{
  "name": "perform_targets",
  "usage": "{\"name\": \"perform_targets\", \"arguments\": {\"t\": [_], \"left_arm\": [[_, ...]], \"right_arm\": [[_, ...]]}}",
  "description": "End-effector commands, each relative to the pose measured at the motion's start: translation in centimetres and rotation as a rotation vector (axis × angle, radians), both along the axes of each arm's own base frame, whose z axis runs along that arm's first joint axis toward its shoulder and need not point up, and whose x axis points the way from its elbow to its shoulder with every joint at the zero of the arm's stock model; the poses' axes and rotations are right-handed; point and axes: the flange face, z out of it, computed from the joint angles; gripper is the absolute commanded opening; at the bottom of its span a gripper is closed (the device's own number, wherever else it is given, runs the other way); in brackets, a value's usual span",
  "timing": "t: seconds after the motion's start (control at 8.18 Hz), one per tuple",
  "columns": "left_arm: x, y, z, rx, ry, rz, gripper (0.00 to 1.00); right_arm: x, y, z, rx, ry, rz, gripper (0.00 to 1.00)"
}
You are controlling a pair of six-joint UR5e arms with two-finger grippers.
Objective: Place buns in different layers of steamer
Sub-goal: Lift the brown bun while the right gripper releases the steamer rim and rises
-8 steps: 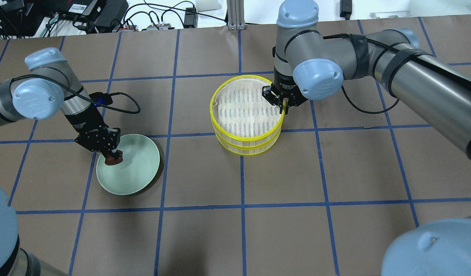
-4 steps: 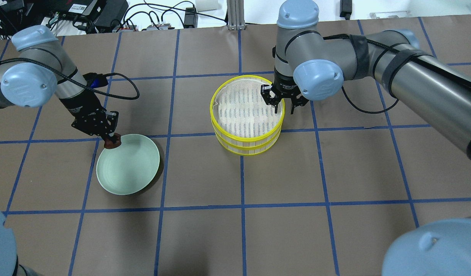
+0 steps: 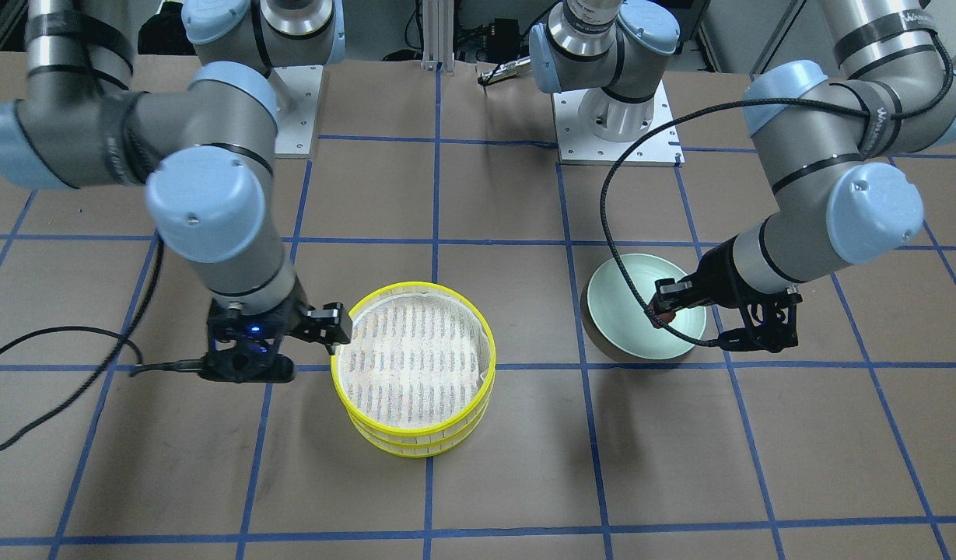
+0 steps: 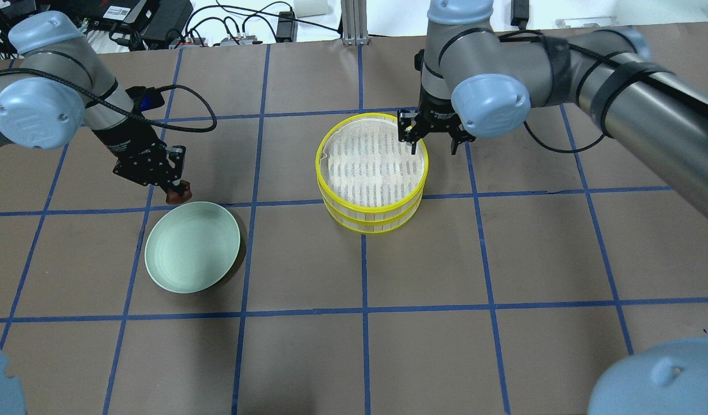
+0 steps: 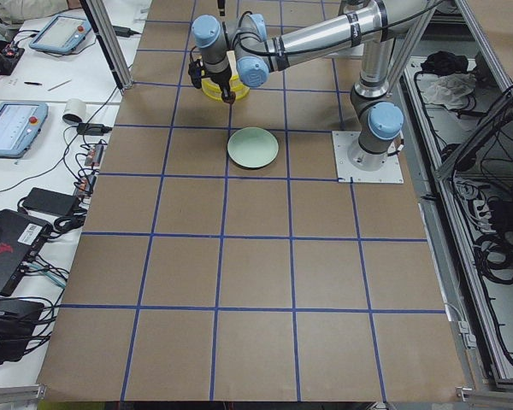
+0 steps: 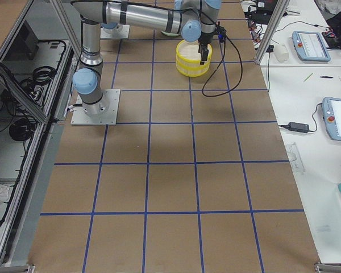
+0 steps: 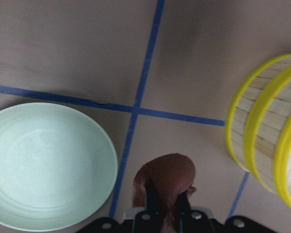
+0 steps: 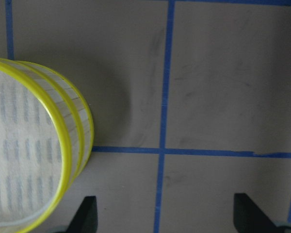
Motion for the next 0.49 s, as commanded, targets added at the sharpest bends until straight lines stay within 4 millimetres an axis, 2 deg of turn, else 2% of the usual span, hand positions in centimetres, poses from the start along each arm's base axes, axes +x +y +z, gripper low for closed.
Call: {"name": "perform_targets", "arguments": {"t": [0.0,0.12,0.24,0.37], "left_arm": [[-9.2,-0.7,3.2,-0.132,0.096,0.128,0.00],[-12.3,-0.6,3.0,-0.146,0.127,0.163,0.00],[-15.0,-0.3,2.2,-0.143,0.178,0.143,0.00],[-16.9,-0.6,1.1,-0.130,0.231,0.158,0.00]], "right_arm": [[-5.4,3.5,8.0,0.007,0.019,0.028,1.00],[-4.6,4.3,9.2,-0.016,0.009,0.038,1.00],[-3.4,4.8,9.5,-0.023,-0.001,0.043,1.00],[-1.5,5.1,9.6,-0.027,-0.003,0.058,1.00]]}}
